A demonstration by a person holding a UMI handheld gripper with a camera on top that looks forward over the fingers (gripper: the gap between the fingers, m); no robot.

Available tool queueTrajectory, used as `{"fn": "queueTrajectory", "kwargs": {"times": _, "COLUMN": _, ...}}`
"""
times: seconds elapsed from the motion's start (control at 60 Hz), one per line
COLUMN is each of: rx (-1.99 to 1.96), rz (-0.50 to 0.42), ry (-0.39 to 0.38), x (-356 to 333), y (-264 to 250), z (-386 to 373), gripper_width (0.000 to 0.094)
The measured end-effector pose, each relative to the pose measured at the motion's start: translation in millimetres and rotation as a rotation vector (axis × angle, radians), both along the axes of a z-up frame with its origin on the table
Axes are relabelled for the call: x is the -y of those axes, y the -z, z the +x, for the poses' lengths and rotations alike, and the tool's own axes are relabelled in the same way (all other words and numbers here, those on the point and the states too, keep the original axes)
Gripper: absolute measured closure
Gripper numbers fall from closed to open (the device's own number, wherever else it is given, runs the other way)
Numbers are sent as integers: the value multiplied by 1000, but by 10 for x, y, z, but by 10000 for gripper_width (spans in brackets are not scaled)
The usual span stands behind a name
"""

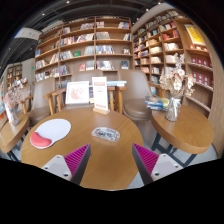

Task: Arrange mouse

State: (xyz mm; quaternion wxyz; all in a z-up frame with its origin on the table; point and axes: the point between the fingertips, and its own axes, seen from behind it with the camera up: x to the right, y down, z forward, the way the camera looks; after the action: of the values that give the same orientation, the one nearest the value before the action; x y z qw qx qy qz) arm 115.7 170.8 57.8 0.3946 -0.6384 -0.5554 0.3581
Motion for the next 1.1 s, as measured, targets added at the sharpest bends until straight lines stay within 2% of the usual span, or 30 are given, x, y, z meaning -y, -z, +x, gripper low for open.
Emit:
{"fn": "queueTrajectory", "kwargs": {"times": 0.133, "rx": 43, "rz": 39, "ry": 1, "x": -32, "y": 277, "z": -305, "gripper_width": 79}}
{"fn": "queueTrajectory", "kwargs": {"times": 0.467, "rx": 168, "rz": 52, "ry": 2, "x": -100, "y": 706, "z": -846, "gripper_width": 81}}
{"fn": "queueTrajectory", "kwargs": {"times": 0.95, "rx": 183, "rz": 7, "ry": 14, "x": -143, "y": 730, "z": -1489, "gripper_width": 82}}
{"fn": "queueTrajectory", "kwargs": {"times": 1.1, "rx": 187, "rz": 20, "ry": 22, "x": -196, "y": 720, "z": -1647, "gripper_width": 86}}
